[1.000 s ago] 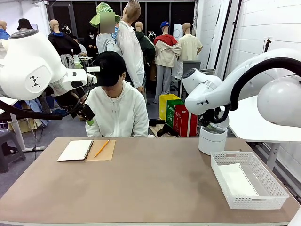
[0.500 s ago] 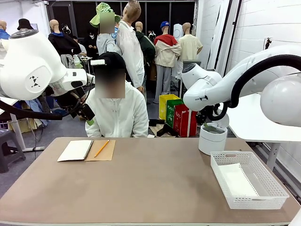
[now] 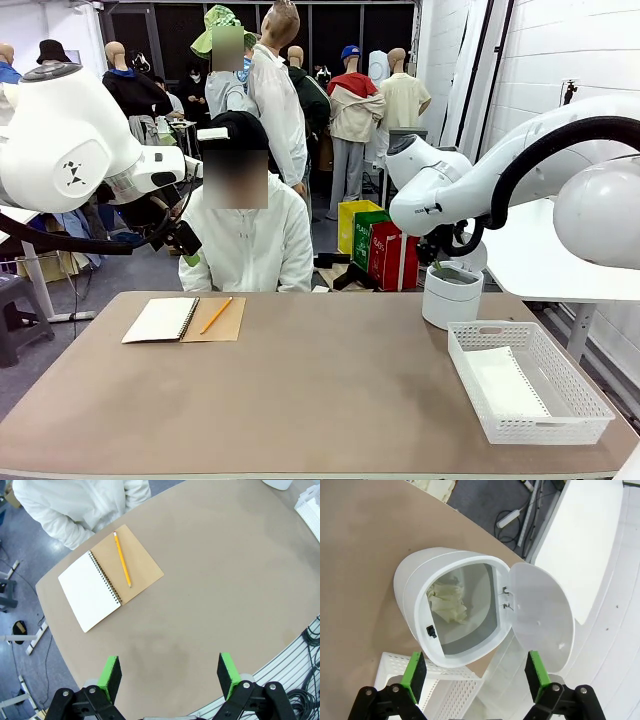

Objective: Sort the paper based on its condition.
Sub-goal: If a person hands you a paper, place it in the Organizing basket , and if it's crumpled, put it in the Trash can.

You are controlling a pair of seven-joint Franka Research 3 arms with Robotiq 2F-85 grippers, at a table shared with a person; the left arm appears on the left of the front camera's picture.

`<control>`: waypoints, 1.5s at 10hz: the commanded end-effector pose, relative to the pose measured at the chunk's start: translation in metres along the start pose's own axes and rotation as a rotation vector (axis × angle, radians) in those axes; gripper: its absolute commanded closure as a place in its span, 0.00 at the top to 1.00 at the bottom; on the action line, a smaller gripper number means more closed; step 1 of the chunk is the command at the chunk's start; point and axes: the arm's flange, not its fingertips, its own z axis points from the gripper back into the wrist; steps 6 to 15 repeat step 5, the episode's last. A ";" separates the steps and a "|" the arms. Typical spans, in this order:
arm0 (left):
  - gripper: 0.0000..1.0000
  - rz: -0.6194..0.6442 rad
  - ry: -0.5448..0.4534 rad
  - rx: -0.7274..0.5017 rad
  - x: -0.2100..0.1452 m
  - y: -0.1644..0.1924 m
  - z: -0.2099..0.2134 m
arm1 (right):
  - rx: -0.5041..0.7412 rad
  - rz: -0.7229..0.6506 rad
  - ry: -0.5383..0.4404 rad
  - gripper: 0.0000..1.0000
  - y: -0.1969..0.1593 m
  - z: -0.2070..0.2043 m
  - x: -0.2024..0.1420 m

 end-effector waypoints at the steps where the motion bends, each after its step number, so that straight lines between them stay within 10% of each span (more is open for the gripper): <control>1: 1.00 0.002 -0.006 -0.004 0.000 0.001 0.000 | 0.001 0.002 0.001 1.00 0.001 -0.002 0.000; 15: 1.00 0.002 -0.006 -0.004 0.000 0.001 0.000 | 0.001 0.002 0.001 1.00 0.001 -0.002 0.000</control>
